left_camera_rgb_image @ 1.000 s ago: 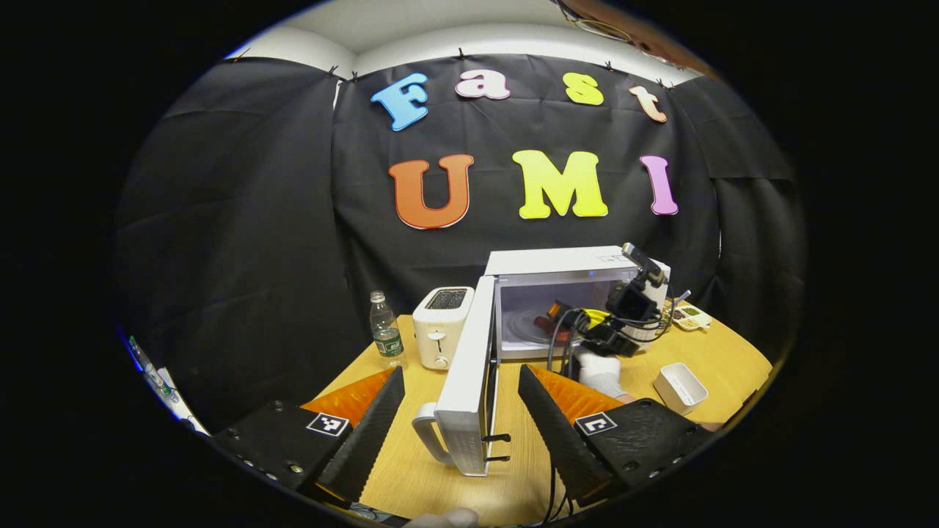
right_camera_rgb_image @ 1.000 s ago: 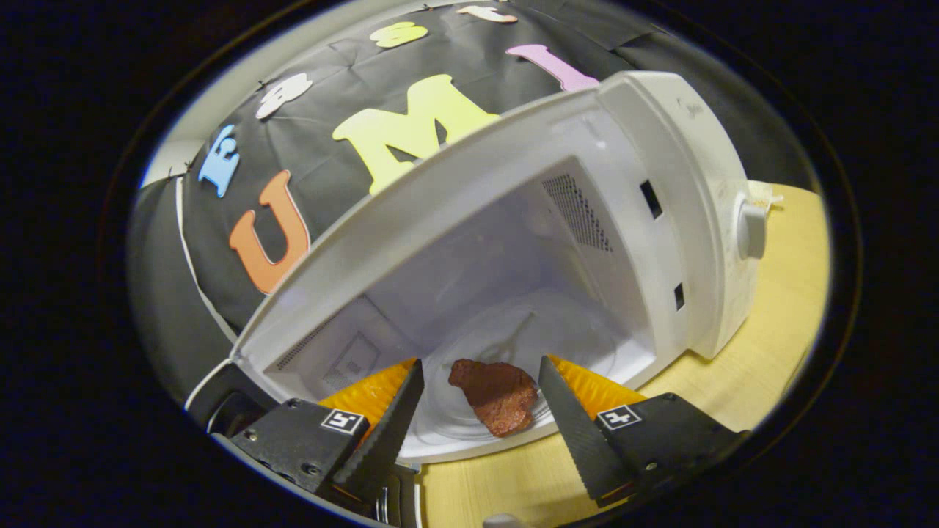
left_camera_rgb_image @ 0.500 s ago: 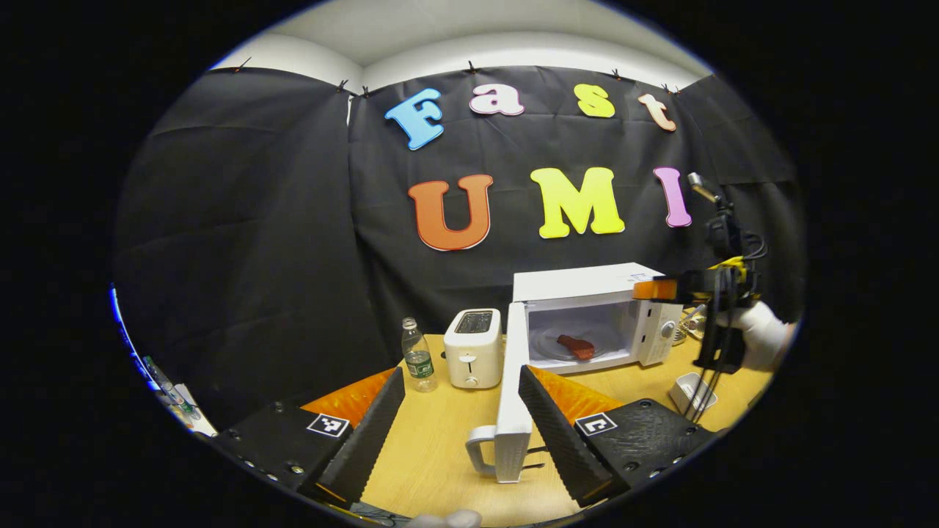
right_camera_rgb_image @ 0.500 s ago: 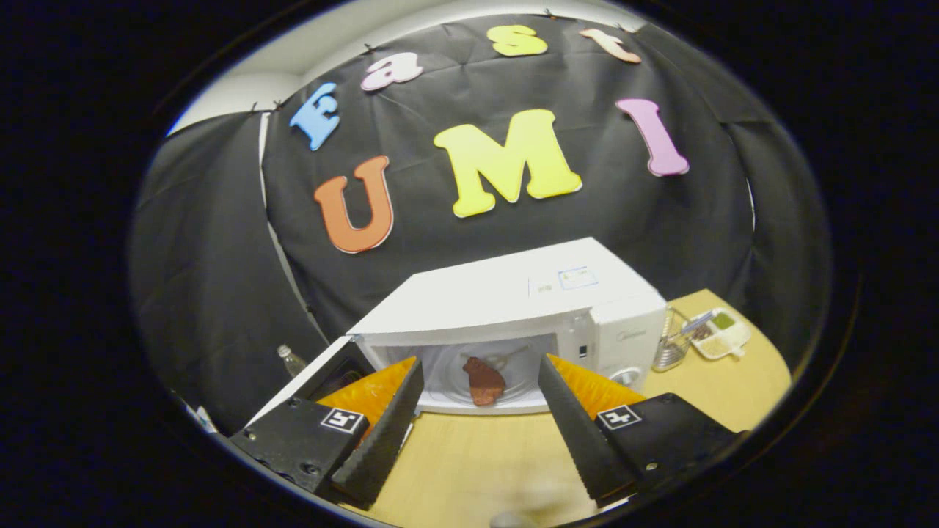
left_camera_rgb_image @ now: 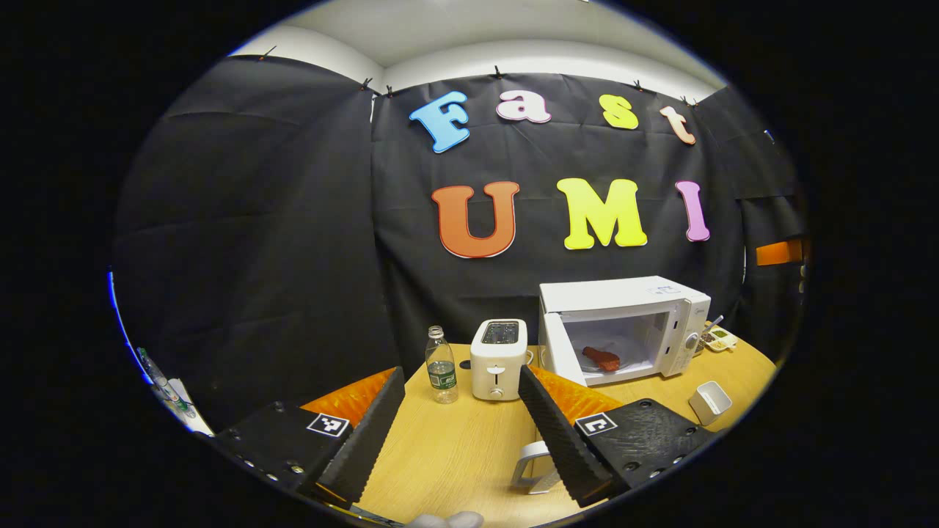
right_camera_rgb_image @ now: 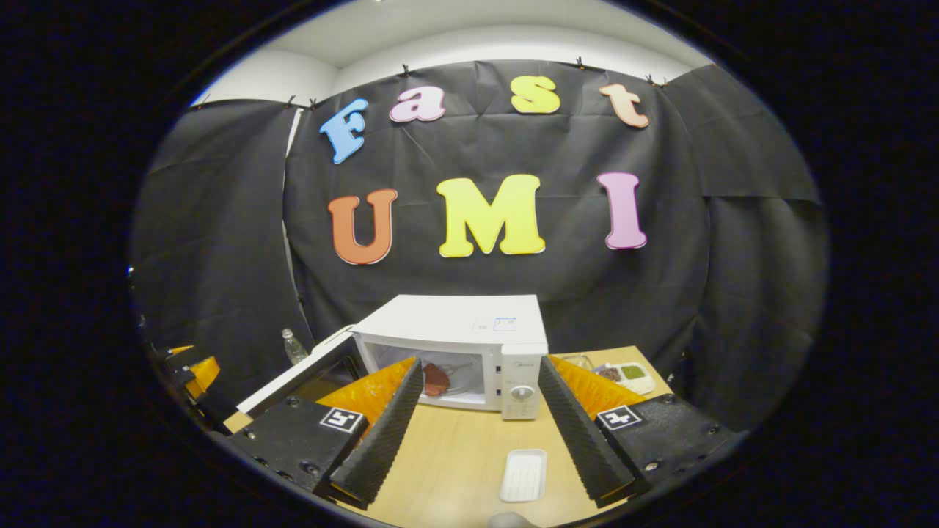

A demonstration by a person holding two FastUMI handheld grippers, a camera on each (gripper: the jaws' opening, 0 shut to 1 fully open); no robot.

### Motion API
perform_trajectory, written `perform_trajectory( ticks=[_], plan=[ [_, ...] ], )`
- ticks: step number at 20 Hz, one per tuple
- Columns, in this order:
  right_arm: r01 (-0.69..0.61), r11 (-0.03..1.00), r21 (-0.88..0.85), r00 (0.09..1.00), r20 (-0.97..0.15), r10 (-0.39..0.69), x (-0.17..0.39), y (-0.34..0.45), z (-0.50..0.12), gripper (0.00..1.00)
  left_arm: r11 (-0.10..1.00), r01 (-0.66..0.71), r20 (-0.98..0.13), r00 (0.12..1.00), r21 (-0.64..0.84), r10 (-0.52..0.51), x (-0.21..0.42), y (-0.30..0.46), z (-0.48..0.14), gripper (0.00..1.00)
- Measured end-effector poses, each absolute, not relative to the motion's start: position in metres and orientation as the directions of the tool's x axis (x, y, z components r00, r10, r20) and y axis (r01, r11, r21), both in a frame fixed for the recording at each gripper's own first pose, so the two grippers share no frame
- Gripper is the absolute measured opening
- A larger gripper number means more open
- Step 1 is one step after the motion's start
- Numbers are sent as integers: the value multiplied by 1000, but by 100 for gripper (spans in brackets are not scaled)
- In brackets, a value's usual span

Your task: Open the microwave oven with the left hand, put the food in, and close the microwave oven.

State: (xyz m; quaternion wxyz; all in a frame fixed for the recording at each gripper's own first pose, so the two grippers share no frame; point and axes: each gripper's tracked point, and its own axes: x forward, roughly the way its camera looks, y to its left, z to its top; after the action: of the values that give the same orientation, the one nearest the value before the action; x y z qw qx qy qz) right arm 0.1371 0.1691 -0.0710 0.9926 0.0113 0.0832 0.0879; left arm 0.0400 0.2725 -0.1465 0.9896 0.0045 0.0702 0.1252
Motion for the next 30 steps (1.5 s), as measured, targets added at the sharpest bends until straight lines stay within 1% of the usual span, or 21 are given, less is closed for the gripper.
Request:
perform_trajectory(
  ticks=[1, 2, 3, 4, 5, 6, 8, 9, 10, 11, 12, 13, 14, 16, 17, 18, 21, 23, 28, 30],
  plan=[
    [-158, 986, 51, 971, -173, 165, 128, 163, -74, 91, 971, -236, -136, 962, 26, 238, 41, 274, -149, 88],
    [-142, 988, 64, 971, -187, 151, 121, 156, -77, 92, 973, -231, -128, 964, 29, 233, 43, 276, -152, 96],
    [-121, 990, 69, 971, -201, 132, 115, 147, -81, 91, 972, -231, -133, 963, 32, 233, 46, 280, -157, 88],
    [-103, 992, 68, 969, -218, 116, 109, 139, -84, 91, 969, -242, -154, 957, 42, 245, 46, 285, -165, 96],
    [-90, 994, 69, 969, -226, 103, 103, 134, -87, 92, 970, -241, -179, 953, 40, 244, 48, 290, -177, 92],
    [-78, 994, 71, 968, -233, 92, 99, 129, -87, 91, 972, -235, -206, 950, 31, 236, 47, 288, -188, 77],
    [-61, 996, 65, 965, -250, 76, 94, 123, -91, 91, 968, -244, -218, 944, 55, 250, 50, 293, -202, 36],
    [-55, 996, 68, 964, -258, 71, 92, 122, -88, 100, 971, -231, -237, 942, 62, 239, 49, 292, -212, 15],
    [-51, 996, 78, 962, -265, 70, 91, 121, -88, 100, 981, -189, -236, 952, 51, 196, 52, 283, -219, 15],
    [-45, 995, 91, 959, -274, 68, 90, 121, -90, 92, 984, -169, -216, 960, 51, 176, 53, 278, -219, 0],
    [-39, 994, 106, 957, -281, 67, 89, 120, -90, 92, 988, -146, -219, 964, 55, 154, 53, 273, -225, 0],
    [-35, 993, 117, 956, -286, 67, 87, 120, -91, 100, 989, -137, -230, 962, 53, 146, 55, 273, -233, 0],
    [-31, 993, 116, 956, -286, 63, 87, 118, -91, 92, 990, -133, -239, 961, 44, 140, 58, 271, -239, 0],
    [-28, 995, 96, 954, -295, 55, 85, 114, -91, 91, 991, -127, -249, 959, 34, 132, 61, 266, -245, 0],
    [-27, 995, 95, 953, -297, 54, 84, 113, -91, 92, 993, -117, -253, 960, 25, 120, 62, 261, -248, 10],
    [-28, 994, 103, 953, -298, 57, 82, 112, -91, 92, 994, -106, -260, 960, 16, 106, 64, 257, -253, 0],
    [-31, 992, 122, 945, -319, 69, 80, 109, -102, 92, 995, -100, -288, 952, 14, 100, 68, 251, -267, 0],
    [-32, 991, 133, 940, -333, 75, 77, 106, -104, 92, 995, -99, -291, 952, 7, 97, 66, 245, -265, 0],
    [-22, 991, 134, 937, -343, 67, 77, 92, -106, 92, 998, -53, -293, 954, 25, 58, 68, 212, -262, 0],
    [-17, 990, 142, 938, -340, 65, 79, 86, -103, 92, 1000, -21, -287, 958, 12, 24, 68, 189, -258, 0]
  ],
)
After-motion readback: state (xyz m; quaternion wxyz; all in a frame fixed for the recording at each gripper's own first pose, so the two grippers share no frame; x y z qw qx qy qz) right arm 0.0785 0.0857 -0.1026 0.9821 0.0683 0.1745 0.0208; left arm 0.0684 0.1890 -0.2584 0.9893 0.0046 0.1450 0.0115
